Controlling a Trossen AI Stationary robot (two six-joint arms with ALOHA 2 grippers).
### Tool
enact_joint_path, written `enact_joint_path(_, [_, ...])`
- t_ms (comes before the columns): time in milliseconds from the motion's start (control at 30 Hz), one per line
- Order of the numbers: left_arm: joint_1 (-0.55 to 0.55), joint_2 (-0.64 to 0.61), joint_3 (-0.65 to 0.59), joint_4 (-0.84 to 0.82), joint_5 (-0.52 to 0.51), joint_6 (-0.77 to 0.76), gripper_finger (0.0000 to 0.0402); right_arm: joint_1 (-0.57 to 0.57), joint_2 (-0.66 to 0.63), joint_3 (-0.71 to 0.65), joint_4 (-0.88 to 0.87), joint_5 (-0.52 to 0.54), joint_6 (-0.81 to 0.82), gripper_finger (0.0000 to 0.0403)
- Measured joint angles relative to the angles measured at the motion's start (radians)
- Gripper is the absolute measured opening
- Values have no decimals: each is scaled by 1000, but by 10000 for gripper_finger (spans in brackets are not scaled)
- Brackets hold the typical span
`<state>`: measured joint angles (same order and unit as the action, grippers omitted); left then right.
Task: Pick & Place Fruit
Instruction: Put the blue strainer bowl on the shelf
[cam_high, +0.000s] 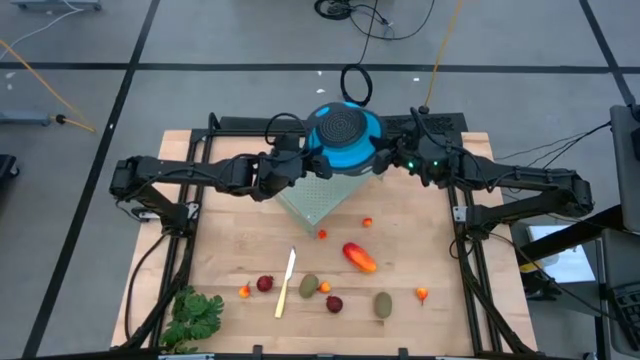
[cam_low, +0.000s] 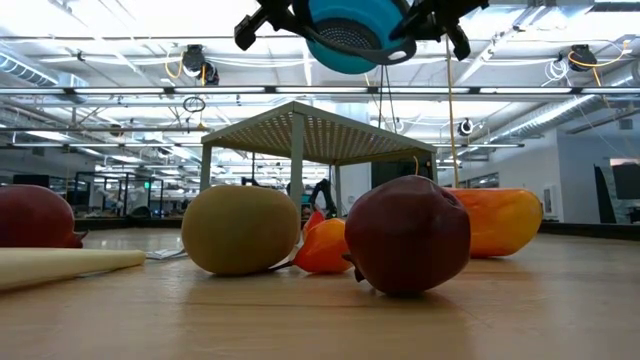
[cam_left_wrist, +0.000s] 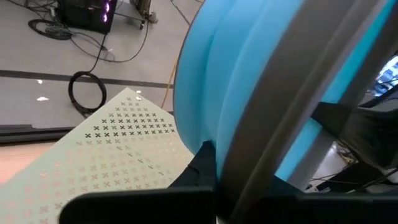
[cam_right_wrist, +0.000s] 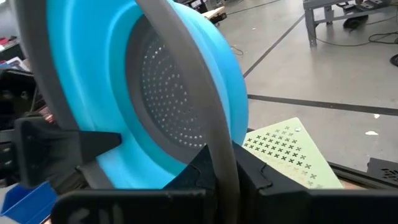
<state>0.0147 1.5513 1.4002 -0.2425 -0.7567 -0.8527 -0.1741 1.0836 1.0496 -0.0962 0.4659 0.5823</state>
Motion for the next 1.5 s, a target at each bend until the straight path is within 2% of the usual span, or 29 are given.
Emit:
enact_joint_path(300, [0, 0, 0, -81, -14, -70, 0, 0, -2, 0, -21, -60, -44, 75])
enact_joint_path(633, [-3, -9, 0, -99, -3, -92, 0, -22, -1, 0, -58, -56, -100, 171])
enact_joint_path(833, [2, -33, 0, -139, -25, -99, 0, -22, 0, 0, -52, -55, -139, 212])
enact_joint_path(1033, [23, -57, 1, -201, -32, -119, 0, -23, -1, 0, -35, -51, -184, 231])
enact_joint_path(1267, [47, -62, 1, -257, -29, -126, 0, -24, -1, 0, -29, -46, -195, 229])
enact_joint_path(1500, [101, -66, 1, -320, 103, -128, 0, -24, -9, -1, -30, -44, -248, 228])
